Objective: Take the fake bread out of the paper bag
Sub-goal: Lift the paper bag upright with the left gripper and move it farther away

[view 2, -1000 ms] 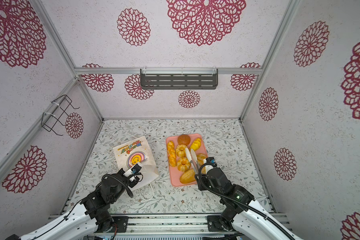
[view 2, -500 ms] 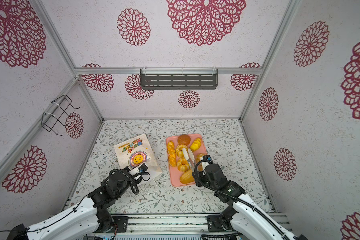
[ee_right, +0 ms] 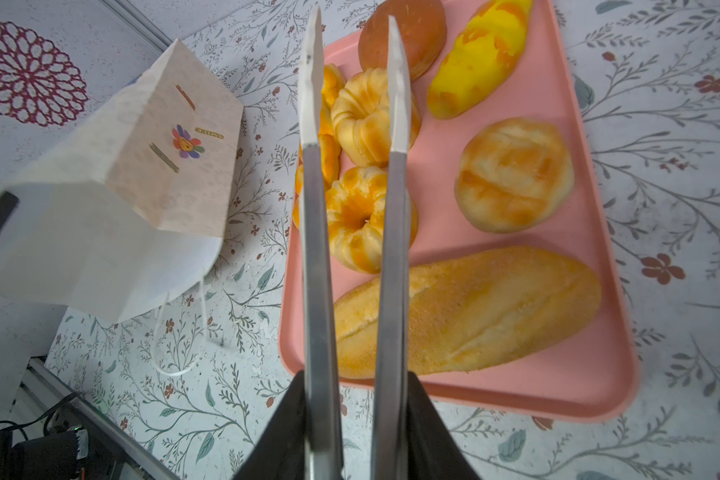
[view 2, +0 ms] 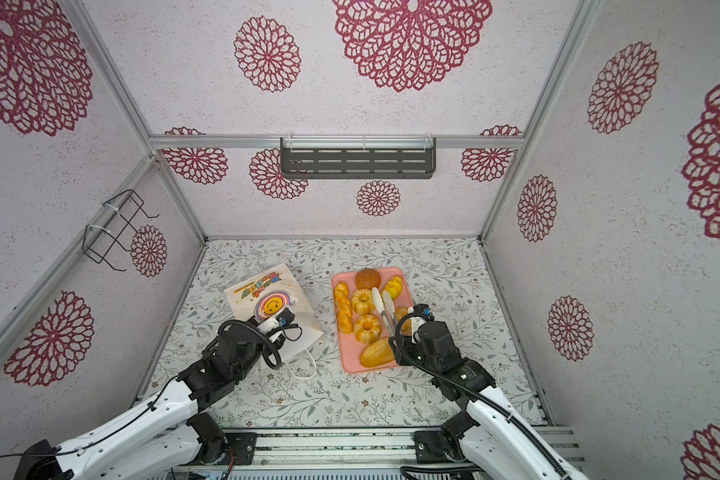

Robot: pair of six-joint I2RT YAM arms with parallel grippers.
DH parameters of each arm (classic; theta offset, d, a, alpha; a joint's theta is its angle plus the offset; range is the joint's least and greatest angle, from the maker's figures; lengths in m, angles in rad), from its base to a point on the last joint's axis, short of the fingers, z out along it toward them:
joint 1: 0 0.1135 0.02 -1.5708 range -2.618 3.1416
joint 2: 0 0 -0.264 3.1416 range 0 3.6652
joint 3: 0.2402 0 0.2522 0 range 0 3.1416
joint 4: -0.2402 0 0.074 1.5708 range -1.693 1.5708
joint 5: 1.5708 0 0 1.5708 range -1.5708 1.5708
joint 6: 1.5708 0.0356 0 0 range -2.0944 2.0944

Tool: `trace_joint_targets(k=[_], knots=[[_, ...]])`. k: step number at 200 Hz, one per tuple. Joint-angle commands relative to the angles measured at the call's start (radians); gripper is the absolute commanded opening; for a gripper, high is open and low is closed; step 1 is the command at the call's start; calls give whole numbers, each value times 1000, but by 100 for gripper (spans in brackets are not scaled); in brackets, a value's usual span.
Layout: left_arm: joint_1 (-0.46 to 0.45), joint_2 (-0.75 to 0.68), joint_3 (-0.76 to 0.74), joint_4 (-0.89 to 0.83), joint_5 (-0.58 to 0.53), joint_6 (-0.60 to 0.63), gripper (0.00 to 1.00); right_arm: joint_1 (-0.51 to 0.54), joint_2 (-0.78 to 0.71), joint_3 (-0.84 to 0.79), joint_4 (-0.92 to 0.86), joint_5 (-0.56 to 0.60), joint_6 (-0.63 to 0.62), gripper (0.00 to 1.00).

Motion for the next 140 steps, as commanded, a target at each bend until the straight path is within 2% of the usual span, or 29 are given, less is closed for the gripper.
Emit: trace_joint_targets(k=[1, 22, 36, 57, 91, 114, 140], knots=[[27, 3, 126, -84, -23, -123, 0, -8, -68, 58, -60, 48, 26, 34], [34, 29, 226, -123, -64, -240, 0, -9, -89, 107, -140, 83, 17, 34], [42, 64, 313, -173, -150, -375, 0, -9, -96, 147, -190, 117, 11, 34], [63, 144, 484, -369, -216, -624, 0, -9, -110, 191, -249, 170, 15, 34], [92, 254, 689, -600, -146, -863, 0, -9, -140, 207, -287, 184, 53, 34], [129, 254, 711, -592, -64, -958, 0, -9, -176, 193, -304, 178, 103, 34], [239, 242, 715, -578, 91, -1065, 0, -9, -209, 188, -335, 156, 147, 34]])
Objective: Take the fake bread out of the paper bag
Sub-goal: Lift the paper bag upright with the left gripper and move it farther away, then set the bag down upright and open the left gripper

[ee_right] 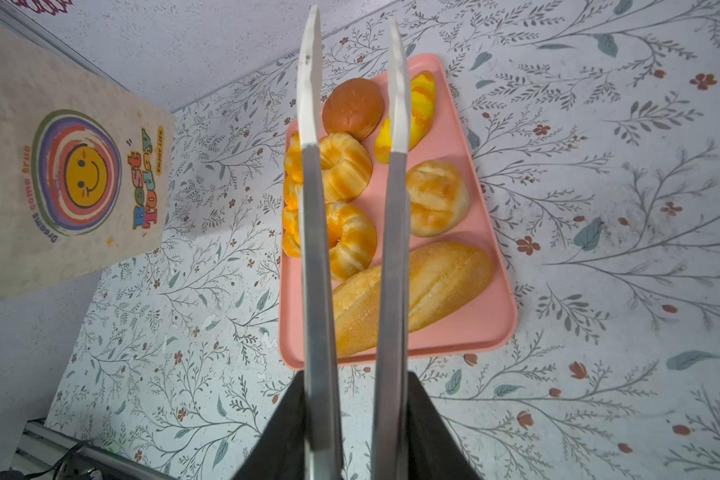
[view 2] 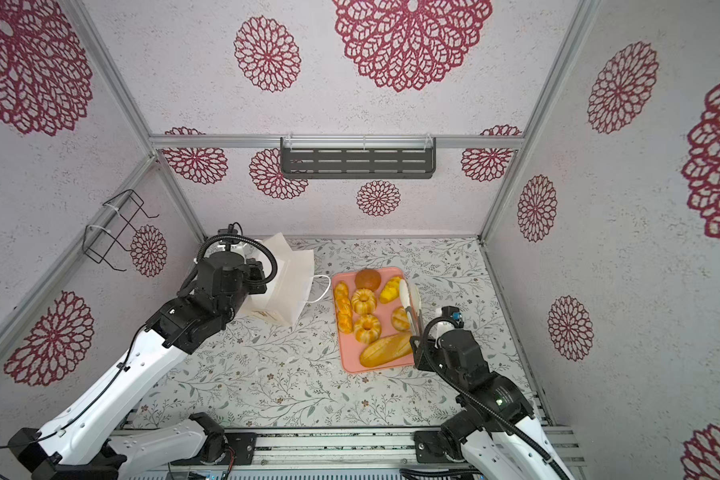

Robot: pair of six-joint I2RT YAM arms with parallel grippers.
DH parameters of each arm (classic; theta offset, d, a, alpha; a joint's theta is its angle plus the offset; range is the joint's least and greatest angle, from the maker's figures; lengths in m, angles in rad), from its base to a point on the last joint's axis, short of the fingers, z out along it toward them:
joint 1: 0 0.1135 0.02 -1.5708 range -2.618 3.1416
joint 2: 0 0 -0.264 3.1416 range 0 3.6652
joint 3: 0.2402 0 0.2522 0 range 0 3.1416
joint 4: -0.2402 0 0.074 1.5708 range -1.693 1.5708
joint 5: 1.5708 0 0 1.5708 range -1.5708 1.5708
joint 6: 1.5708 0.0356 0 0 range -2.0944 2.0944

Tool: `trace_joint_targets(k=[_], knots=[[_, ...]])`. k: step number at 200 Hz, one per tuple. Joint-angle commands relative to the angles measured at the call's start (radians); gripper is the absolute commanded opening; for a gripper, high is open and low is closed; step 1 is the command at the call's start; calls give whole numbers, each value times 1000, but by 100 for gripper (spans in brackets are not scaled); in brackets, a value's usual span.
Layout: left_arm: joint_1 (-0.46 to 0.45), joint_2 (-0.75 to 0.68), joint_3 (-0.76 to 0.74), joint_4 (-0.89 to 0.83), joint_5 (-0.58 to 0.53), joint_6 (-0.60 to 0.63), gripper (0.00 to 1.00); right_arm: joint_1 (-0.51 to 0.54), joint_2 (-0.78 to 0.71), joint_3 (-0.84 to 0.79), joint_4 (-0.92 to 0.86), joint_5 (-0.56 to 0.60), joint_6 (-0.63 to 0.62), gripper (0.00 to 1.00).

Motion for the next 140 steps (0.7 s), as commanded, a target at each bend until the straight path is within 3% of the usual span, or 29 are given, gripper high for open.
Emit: trace_joint_targets(k=[1, 52, 84, 140], knots=[[86, -15, 22, -34, 157, -171, 0, -5, -33, 12, -14, 4, 66, 34], [209, 27, 3, -7, 436, -261, 0, -5, -57, -20, -25, -37, 97, 34], [246, 48, -44, 45, 470, -280, 0, -5, -50, -49, 1, -58, 119, 33], [330, 140, -89, 171, 622, -368, 0, -5, -32, -48, -1, -73, 119, 32]])
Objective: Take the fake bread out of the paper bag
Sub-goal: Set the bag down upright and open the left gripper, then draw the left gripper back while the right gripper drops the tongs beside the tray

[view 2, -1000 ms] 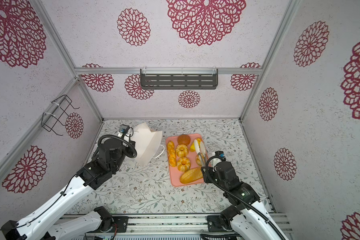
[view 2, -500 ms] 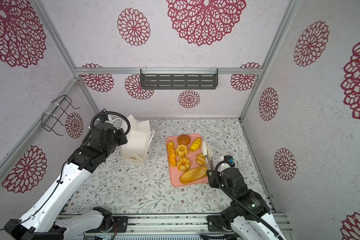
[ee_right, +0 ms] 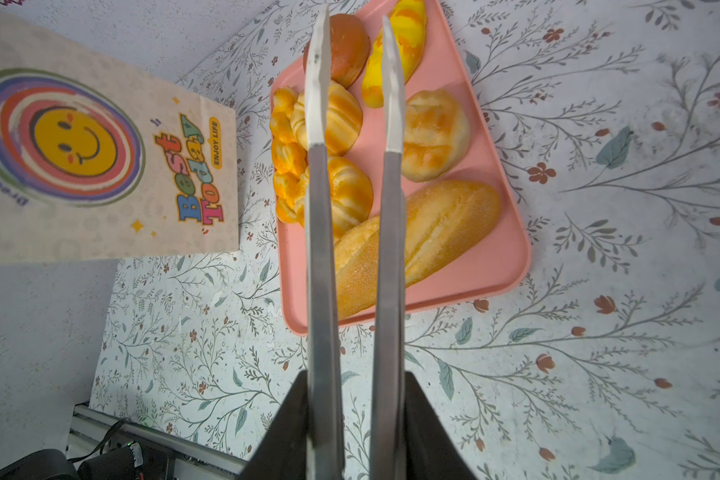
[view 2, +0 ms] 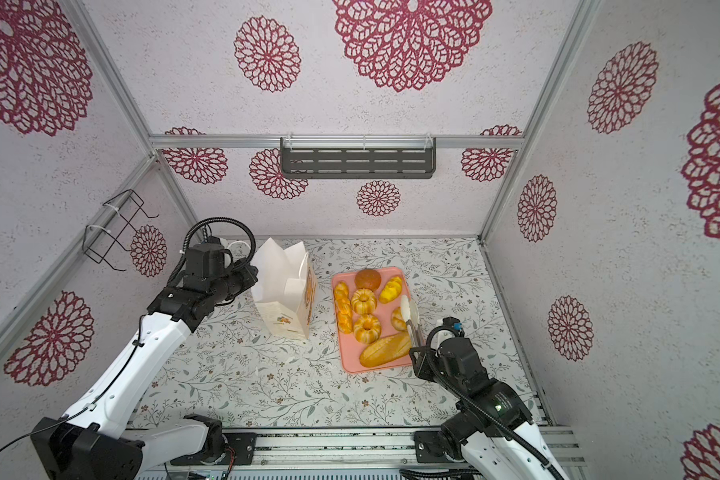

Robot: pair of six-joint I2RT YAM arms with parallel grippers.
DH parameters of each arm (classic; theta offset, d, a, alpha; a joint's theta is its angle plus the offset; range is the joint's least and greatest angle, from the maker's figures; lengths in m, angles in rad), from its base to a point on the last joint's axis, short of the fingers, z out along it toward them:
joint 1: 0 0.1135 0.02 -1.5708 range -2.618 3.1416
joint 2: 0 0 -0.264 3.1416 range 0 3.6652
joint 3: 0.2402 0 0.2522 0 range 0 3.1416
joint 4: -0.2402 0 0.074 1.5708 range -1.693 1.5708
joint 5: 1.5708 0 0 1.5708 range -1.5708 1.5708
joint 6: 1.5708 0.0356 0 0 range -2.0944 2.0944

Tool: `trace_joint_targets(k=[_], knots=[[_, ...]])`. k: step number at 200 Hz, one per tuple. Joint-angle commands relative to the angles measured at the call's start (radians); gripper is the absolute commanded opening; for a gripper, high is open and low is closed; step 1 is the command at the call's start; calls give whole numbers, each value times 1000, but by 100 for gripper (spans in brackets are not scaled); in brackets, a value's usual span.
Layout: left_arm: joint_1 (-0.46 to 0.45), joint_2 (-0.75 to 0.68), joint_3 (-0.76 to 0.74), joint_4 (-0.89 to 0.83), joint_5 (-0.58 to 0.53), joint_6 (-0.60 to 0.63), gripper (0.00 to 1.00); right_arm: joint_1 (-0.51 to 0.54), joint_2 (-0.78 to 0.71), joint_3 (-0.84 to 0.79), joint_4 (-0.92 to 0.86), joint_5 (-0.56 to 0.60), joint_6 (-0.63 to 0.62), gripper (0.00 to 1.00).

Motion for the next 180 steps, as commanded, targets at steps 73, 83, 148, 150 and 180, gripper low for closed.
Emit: trace_joint_targets(k=[73, 83, 148, 150, 180], knots=[[37, 87, -15, 110, 47, -1, 9, -4, -2, 24, 18, 5, 21, 32], [38, 92, -12, 112, 63, 13, 27, -4, 0, 25, 17, 5, 23, 32], [38, -11, -20, 128, 77, 114, 97, -3, 33, 57, 7, 5, 7, 32], [38, -14, -20, 125, 77, 121, 97, -4, 38, 58, 8, 3, 5, 32], [38, -82, 5, 50, 57, 183, 97, -4, 93, 76, 34, -2, -23, 32]])
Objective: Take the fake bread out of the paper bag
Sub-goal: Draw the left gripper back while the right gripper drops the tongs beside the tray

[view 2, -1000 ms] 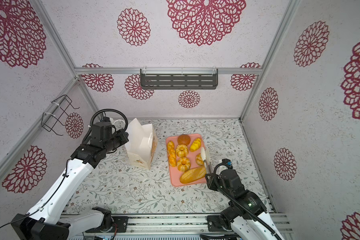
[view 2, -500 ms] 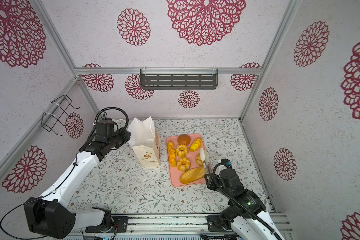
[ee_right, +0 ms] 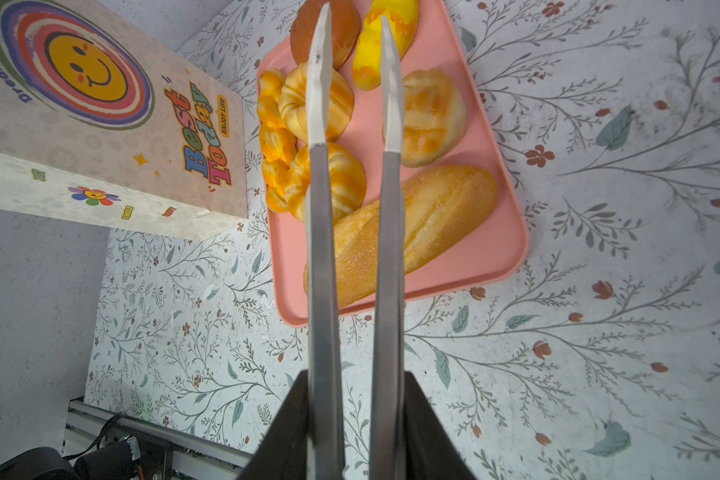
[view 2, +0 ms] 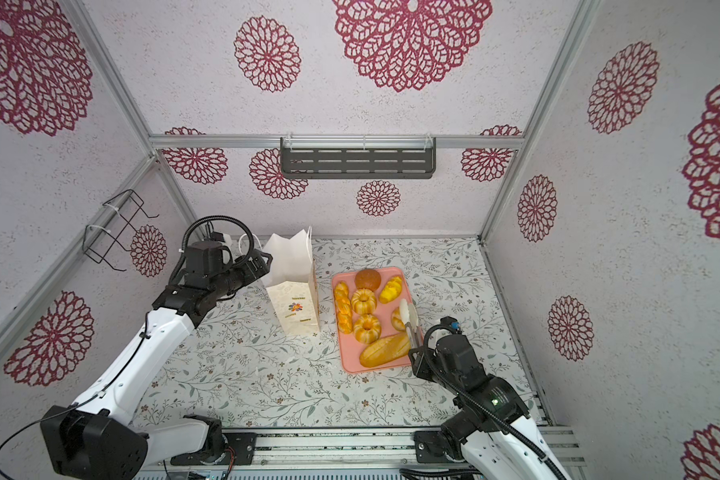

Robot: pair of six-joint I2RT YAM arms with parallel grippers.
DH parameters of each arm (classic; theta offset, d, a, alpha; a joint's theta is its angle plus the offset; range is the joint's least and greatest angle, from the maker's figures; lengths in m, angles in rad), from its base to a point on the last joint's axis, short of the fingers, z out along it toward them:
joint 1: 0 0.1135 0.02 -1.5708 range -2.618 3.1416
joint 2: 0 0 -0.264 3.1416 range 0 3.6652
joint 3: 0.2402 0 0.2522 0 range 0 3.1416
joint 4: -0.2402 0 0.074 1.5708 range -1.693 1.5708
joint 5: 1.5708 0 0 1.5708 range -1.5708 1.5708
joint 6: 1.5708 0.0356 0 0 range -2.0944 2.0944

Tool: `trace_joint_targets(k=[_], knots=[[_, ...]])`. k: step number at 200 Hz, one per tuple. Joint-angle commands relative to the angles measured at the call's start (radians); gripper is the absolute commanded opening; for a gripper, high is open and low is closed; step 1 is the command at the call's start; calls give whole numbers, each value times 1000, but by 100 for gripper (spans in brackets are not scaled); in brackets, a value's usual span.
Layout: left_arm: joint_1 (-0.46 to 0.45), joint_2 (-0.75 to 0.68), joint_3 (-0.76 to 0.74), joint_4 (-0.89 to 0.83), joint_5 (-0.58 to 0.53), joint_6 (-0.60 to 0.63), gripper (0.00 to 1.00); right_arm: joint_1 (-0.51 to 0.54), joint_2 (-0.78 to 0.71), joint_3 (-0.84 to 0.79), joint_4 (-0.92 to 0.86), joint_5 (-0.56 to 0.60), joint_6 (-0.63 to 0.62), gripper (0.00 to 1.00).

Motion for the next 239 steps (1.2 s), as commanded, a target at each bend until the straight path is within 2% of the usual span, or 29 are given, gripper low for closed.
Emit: trace_joint_targets(k=[1, 45, 74, 91, 112, 130, 167, 203, 239], knots=[[7, -64, 25, -48, -15, 84, 97, -3, 35, 51, 53, 2, -25, 32], [7, -235, -7, -126, -96, 179, 97, -4, 166, 96, 124, -27, -78, 31], [7, -392, -65, -126, -223, 225, 97, -5, 329, 221, 137, 9, -194, 31], [7, -464, -90, -143, -260, 247, 97, -23, 433, 305, 148, 41, -283, 31], [8, -554, -124, -155, -282, 260, 97, -108, 554, 412, 158, 38, -388, 30], [7, -627, -160, -162, -297, 266, 97, -234, 640, 488, 178, -13, -449, 30], [8, -761, -250, -155, -316, 267, 97, -450, 800, 557, 329, -61, -603, 29], [7, -866, -349, -139, -321, 278, 97, -558, 1021, 563, 474, -66, -731, 29], [8, -970, -435, -133, -310, 306, 97, -579, 1201, 566, 568, -70, -816, 33]])
